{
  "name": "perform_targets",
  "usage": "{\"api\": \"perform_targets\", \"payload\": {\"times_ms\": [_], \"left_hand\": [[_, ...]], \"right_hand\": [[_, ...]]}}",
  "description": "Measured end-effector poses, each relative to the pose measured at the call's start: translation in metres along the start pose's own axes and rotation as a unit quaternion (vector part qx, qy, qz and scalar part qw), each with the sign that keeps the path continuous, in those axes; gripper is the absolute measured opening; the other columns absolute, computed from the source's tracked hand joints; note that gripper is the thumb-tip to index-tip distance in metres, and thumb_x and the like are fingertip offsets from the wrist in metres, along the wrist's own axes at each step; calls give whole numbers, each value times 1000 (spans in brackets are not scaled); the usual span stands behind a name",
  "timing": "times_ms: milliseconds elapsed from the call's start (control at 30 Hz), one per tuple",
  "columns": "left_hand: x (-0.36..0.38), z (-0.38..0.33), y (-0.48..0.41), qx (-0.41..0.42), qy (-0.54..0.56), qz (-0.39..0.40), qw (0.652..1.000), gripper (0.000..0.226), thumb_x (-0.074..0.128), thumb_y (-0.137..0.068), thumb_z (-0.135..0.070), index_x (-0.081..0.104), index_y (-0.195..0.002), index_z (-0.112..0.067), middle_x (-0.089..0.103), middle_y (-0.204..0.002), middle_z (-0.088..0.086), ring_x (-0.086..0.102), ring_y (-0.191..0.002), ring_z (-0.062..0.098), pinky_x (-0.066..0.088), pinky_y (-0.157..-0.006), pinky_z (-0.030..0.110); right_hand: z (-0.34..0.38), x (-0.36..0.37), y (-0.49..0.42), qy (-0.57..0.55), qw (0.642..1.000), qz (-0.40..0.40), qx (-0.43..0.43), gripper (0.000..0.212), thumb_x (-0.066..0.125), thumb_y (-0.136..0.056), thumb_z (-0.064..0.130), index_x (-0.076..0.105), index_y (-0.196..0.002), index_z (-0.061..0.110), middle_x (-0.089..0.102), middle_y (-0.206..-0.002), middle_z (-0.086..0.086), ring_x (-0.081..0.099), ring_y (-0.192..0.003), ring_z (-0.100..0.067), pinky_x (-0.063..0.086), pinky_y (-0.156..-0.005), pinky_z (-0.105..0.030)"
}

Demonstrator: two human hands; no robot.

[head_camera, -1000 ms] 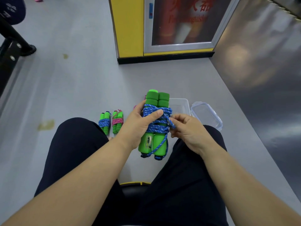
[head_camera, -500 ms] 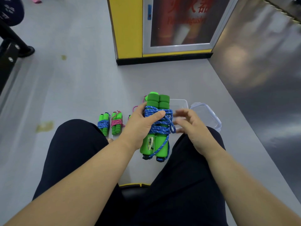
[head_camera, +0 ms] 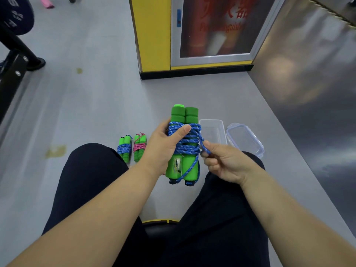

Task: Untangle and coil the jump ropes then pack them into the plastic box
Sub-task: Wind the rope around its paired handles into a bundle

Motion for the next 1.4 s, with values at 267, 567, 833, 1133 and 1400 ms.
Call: {"api": "perform_targets", "payload": {"times_ms": [267, 567, 833, 1133, 1400], "left_hand": [[-3, 3, 1, -14, -65, 44, 997, 27, 67, -83, -8, 61, -103, -24, 72, -91, -3, 70, -78, 12, 57, -65, 26], [0, 7, 5, -90, -26, -11, 996, 40, 55, -89, -43, 61, -111, -10, 72, -94, 9, 71, -73, 19, 59, -59, 30], [1, 14, 2, -126, 11, 7, 992, 38, 57, -91, -35, 62, -111, -3, 71, -98, 15, 70, -73, 23, 60, -65, 35], [-28, 33, -18, -112, -27, -20, 993, 17, 60, -90, -25, 62, -100, -11, 72, -87, 9, 71, -72, 22, 59, -63, 33], [-70, 65, -60, -187, -121, -97, 970, 71, 56, -69, -76, 61, -117, -25, 67, -113, 1, 65, -102, 20, 51, -92, 44]], "right_hand": [[17, -14, -1, 200, 953, -108, -199, 40, 52, -88, 36, 45, -127, 27, 51, -130, 5, 52, -110, -8, 45, -92, -24], [18, 8, -5, 316, 871, -71, -370, 22, 68, -82, 15, 61, -99, 25, 50, -113, -3, 54, -109, -19, 44, -87, -14], [18, -2, -7, 218, 903, -80, -362, 19, 80, -64, 17, 63, -71, 24, 54, -80, 4, 54, -79, -12, 47, -68, -19], [-6, -3, -49, 116, 980, -64, -149, 8, 59, -87, 15, 63, -95, 14, 63, -109, 3, 64, -83, -6, 51, -71, -25], [-33, 31, -130, 25, 1000, -1, -12, 30, 52, -94, 20, 56, -117, 3, 67, -106, -16, 68, -87, -25, 58, -76, -36]]}}
Point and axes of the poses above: each hand's wrist, its own y-axis away from the middle knuckle, its own x-axis out of the palm, z = x × y, the point moved 4 cm from there along -y, towards the middle knuckle
